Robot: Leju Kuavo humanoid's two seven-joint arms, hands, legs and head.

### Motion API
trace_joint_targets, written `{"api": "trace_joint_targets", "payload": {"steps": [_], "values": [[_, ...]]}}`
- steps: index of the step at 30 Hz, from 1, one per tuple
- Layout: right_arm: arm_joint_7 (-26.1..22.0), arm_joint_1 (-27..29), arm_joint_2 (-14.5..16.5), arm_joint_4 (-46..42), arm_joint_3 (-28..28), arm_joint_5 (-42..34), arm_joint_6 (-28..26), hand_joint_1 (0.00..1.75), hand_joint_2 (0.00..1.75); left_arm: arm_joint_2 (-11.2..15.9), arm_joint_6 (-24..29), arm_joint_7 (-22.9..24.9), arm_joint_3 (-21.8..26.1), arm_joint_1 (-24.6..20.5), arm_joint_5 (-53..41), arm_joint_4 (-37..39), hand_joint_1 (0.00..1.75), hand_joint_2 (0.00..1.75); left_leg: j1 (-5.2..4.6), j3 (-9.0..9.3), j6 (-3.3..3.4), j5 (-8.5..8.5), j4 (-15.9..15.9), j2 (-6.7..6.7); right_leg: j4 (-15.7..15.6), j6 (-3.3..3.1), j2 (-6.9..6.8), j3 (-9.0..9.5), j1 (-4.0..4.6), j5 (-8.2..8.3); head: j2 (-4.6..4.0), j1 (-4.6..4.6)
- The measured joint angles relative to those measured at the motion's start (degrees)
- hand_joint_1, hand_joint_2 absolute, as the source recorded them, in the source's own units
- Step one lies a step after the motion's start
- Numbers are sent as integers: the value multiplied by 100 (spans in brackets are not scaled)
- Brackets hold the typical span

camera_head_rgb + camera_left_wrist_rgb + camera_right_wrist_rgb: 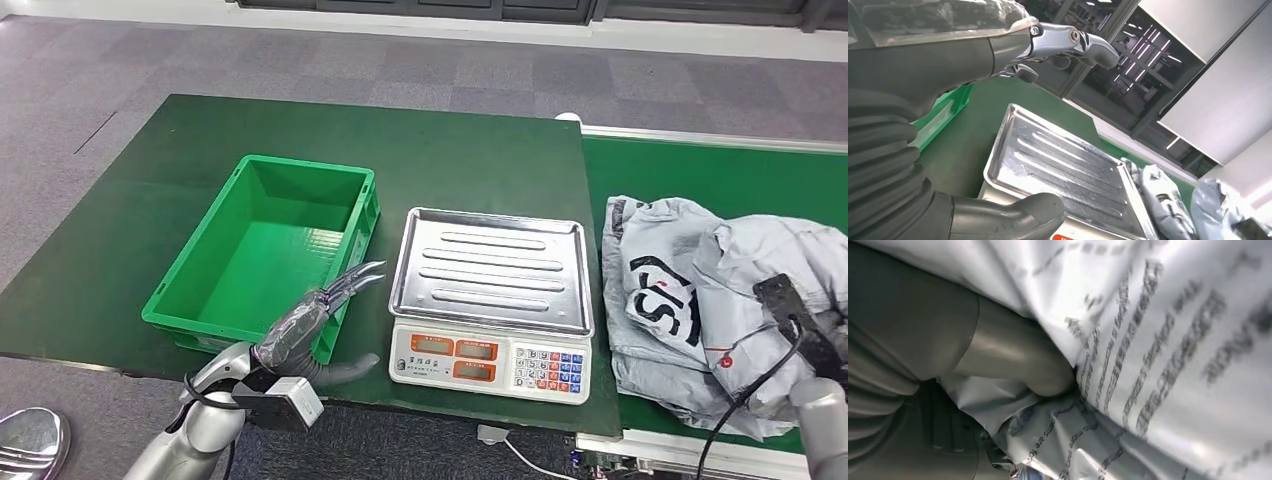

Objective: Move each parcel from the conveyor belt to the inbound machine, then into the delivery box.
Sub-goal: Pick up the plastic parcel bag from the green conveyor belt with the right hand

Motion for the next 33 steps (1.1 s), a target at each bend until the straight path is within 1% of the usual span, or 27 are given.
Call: {"api": "trace_joint_targets", "payload": {"steps": [2,4,9,12,14,19,25,28,31,33], "values": [[-87,319,126,-755,0,40,-554,175,175,0,2,-2,0,2,-4,-2,0,175,0,-5,0,0,0,-7,0,0,-5,-4,0,0,0,0],[-107,586,254,-1582,0,103,-877,175,175,0,5,-3,-1,-17,-6,5,0,175,0,-7,-1,1,0,-10,0,-1,-7,-9,-1,-1,0,0],[-177,1114,411,-3310,0,149,-1248,175,175,7,35,23,-5,-86,21,33,0,175,1,-15,-1,1,0,-17,0,-1,-22,-12,-2,-4,0,0],[-307,1330,470,-4005,0,69,-1401,175,175,19,66,27,-7,-86,40,34,0,175,1,-16,-1,0,0,-16,0,0,-21,-12,-3,-6,1,0],[-390,1445,507,-4318,3,15,-1467,175,175,37,91,27,-8,-84,62,41,0,175,1,-17,0,0,0,-16,0,1,-21,-12,-4,-7,1,1],[-417,1587,606,-4755,91,-9,-1492,175,175,86,111,25,-9,-85,109,69,0,175,0,-16,0,1,0,-15,0,1,-21,-13,-5,-7,0,1],[-431,1641,655,-4927,119,-98,-1456,175,175,119,117,19,-9,-98,132,105,0,175,0,-16,0,3,0,-15,0,1,-22,-13,-5,-7,0,0],[-596,1666,657,-4949,215,-499,-1148,175,175,139,120,8,-9,-132,151,136,0,175,1,-17,0,2,0,-15,0,1,-21,-13,-5,-7,0,0],[-971,1679,668,-4949,429,-955,-694,175,175,166,125,-3,-10,-143,165,145,0,175,1,-16,-1,2,0,-13,0,1,-17,-16,-5,-7,0,0],[-1110,1682,678,-4949,576,-1064,-565,175,175,178,132,-10,-11,-140,169,145,0,175,1,-17,0,2,0,-15,0,1,-19,-17,-5,-7,0,0]]}}
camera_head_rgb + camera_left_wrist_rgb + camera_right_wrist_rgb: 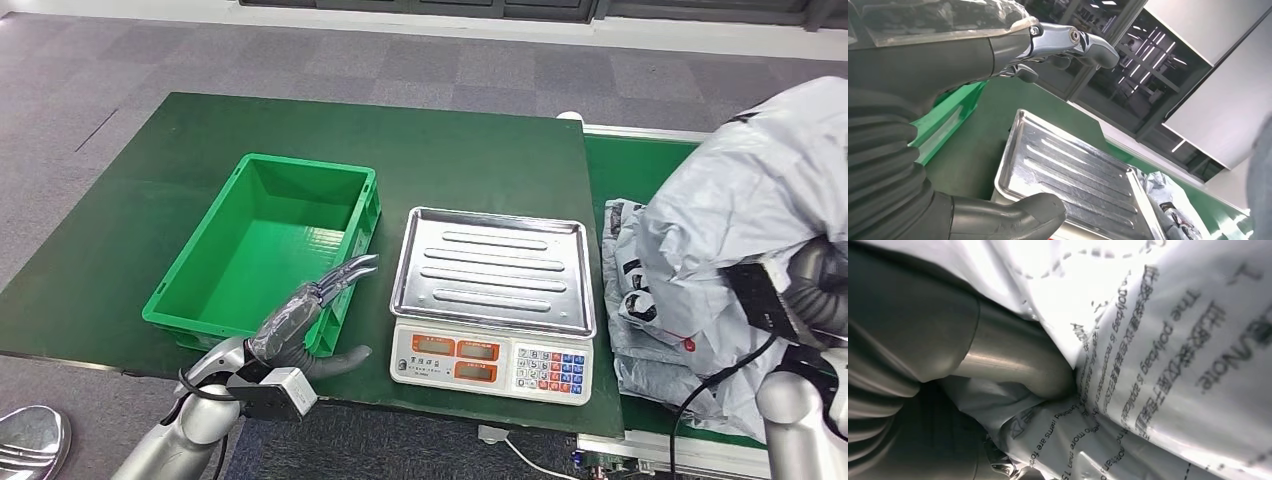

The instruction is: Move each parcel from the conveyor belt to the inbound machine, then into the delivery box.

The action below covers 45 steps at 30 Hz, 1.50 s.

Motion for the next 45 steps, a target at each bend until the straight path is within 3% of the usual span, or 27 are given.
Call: {"api": "trace_joint_targets", "payload": {"steps": [14,21,26,45], "values": [[-59,1,5,0,251,-59,53,175,175,49,11,-1,0,8,42,0,0,175,-1,-5,0,2,0,-8,0,0,-9,0,-2,0,0,0],[-817,8,55,-119,544,-78,217,175,175,58,25,-74,0,-11,43,20,0,175,0,-5,-2,3,0,-7,0,0,-7,-2,3,0,1,0],[-1081,79,170,-396,776,-12,168,175,175,79,23,-98,0,-53,48,54,0,175,2,-5,-4,4,0,-7,0,0,-7,-2,5,0,0,0],[-1231,470,561,-1134,1091,237,17,175,175,84,23,-105,2,37,-42,-2,0,175,2,-6,-3,4,0,-8,0,0,-9,-1,3,0,0,0]]}}
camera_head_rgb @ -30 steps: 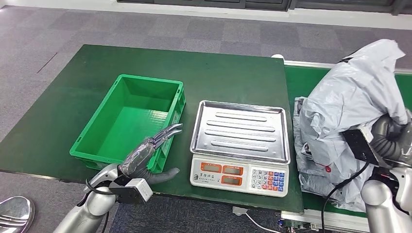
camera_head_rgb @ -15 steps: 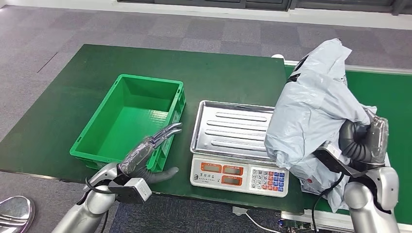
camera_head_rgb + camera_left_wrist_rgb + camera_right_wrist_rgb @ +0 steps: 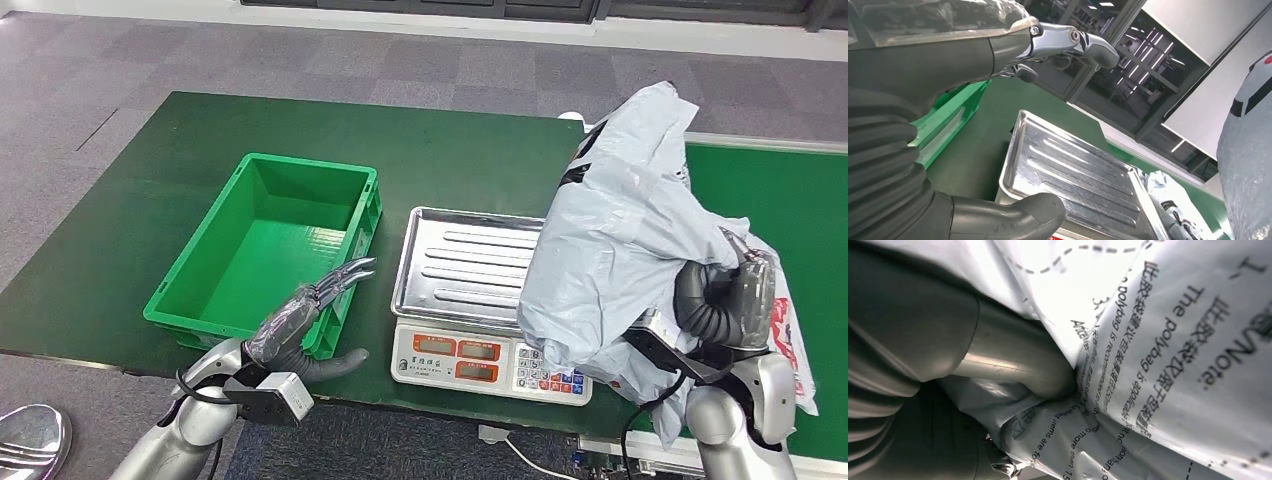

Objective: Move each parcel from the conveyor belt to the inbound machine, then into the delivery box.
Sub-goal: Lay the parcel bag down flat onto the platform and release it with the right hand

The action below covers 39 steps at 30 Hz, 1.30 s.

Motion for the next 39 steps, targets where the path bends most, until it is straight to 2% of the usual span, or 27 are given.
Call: {"api": "trace_joint_targets", "payload": {"steps": [39], "values": [[19,-22,68,-50,0,-66,85,175,175,53,2,4,33,79,39,-86,0,175,0,-1,0,0,0,1,0,0,2,0,0,0,0,0]]}}
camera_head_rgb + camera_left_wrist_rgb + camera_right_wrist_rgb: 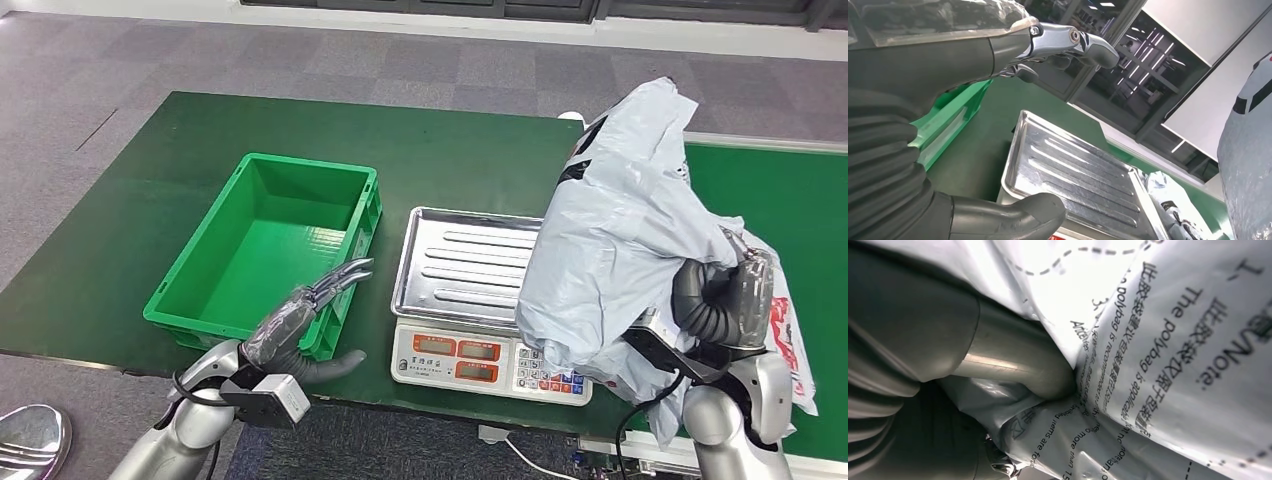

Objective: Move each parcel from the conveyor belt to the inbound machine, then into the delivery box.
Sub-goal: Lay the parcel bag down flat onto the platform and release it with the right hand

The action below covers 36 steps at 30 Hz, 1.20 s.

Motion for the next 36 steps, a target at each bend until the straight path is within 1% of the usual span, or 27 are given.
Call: {"api": "trace_joint_targets", "payload": {"steps": [22,36], "values": [[73,-82,37,83,0,116,-1,175,175,9,5,2,2,55,1,-42,0,175,0,-1,0,0,0,-1,0,0,-1,0,0,0,1,0],[-20,-242,37,280,1,23,22,175,175,37,33,48,2,145,-8,-128,0,175,0,0,0,0,0,-1,0,0,-1,0,0,0,0,0]]}}
